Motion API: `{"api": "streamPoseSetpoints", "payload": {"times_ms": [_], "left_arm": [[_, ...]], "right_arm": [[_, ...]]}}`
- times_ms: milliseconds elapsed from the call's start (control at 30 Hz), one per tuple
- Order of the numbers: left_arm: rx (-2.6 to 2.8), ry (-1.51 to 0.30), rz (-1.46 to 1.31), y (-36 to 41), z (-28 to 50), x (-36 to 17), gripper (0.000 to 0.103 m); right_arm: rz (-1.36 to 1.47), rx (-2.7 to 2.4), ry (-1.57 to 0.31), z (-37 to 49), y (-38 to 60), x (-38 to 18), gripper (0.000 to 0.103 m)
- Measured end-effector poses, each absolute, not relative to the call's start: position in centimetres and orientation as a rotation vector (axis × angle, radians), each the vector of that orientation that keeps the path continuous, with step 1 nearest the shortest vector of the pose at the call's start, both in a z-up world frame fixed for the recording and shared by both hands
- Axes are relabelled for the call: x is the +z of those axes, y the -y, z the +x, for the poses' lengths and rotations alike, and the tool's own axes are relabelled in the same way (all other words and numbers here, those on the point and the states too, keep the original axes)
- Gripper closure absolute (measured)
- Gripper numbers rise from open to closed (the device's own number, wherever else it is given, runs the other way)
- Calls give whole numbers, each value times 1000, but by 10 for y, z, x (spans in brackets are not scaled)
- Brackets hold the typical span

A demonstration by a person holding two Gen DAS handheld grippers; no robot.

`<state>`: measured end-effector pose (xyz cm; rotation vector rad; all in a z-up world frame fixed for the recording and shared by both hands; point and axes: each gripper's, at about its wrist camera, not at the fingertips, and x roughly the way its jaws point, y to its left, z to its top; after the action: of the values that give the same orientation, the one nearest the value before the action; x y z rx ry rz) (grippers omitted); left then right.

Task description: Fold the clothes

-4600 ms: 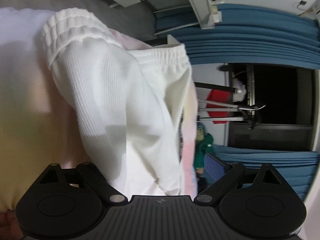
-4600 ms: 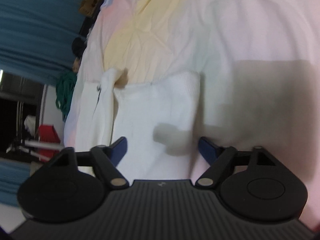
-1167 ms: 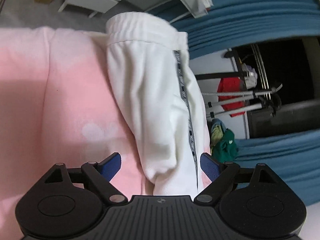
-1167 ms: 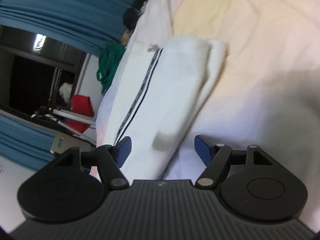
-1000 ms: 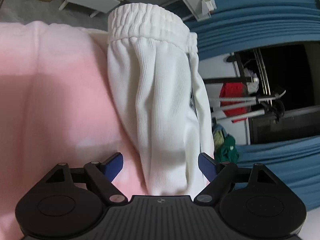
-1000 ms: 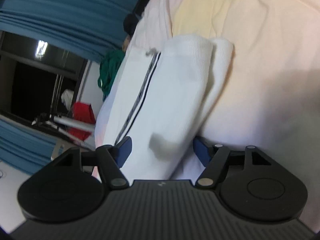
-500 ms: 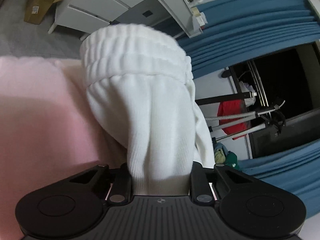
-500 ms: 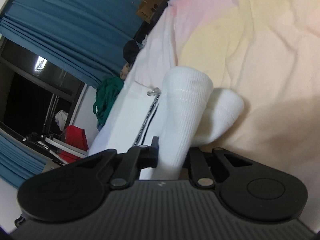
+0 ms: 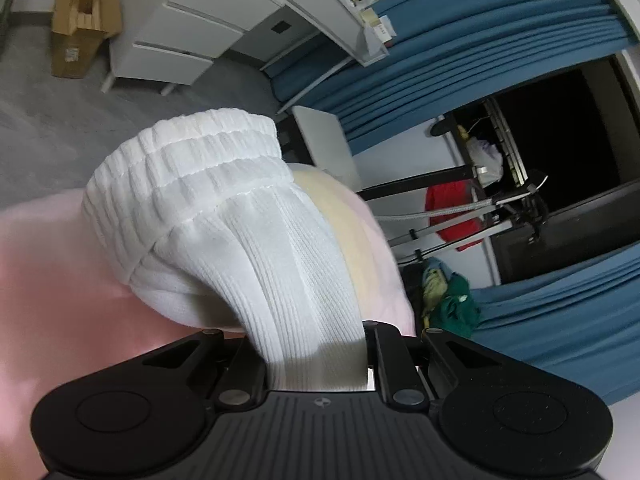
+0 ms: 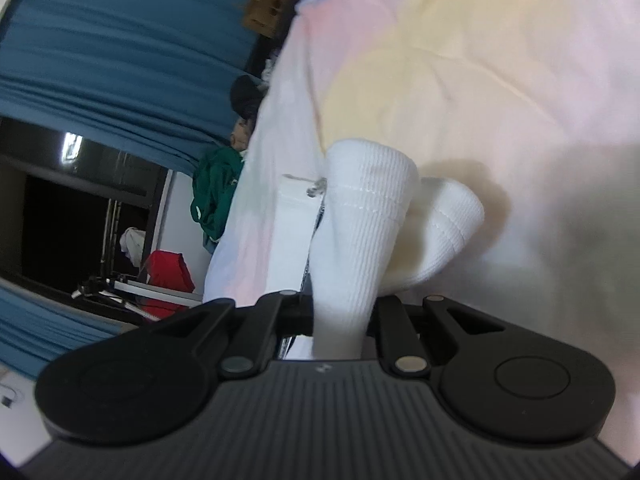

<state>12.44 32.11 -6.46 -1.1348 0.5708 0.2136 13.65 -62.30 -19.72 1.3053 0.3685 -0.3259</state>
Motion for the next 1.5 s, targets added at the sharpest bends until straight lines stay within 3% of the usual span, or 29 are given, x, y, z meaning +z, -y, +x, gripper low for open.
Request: {"api": "streamPoseSetpoints", "payload": {"times_ms": [267,467,567,667,733,833,1267,1333,1400,1500], "left_arm": [[247,-694,-1071,-328,77,-112,86],[190,-689,-1049,-335,67,-126,82],[178,-699,-1003,-329,64,-118,72],[165,-713,-954,-324,56,-106,54],[166,-723,-899,-319,49,-94,35],[169,-730,-783,-313,34,-76,25],[123,-689,-440,-236,18,-12,21],[84,-701,-419,-213,25,-10,21],[40,-700,-430,-191,33,-9,21],[-18,-695,-450,-156,46,-9,21]], "right_arm": [[1383,-300,-430,98,627,-225,90],[1405,-264,-422,95,627,-228,90],[1420,-263,-430,95,628,-232,89],[1445,-265,-439,95,629,-238,87],[1460,-265,-446,96,630,-242,84],[1473,-267,-456,97,633,-247,77],[1372,-251,-383,105,628,-233,70],[1343,-242,-363,104,626,-225,74],[1305,-237,-342,103,624,-218,86],[1277,-238,-300,100,623,-209,89]]}}
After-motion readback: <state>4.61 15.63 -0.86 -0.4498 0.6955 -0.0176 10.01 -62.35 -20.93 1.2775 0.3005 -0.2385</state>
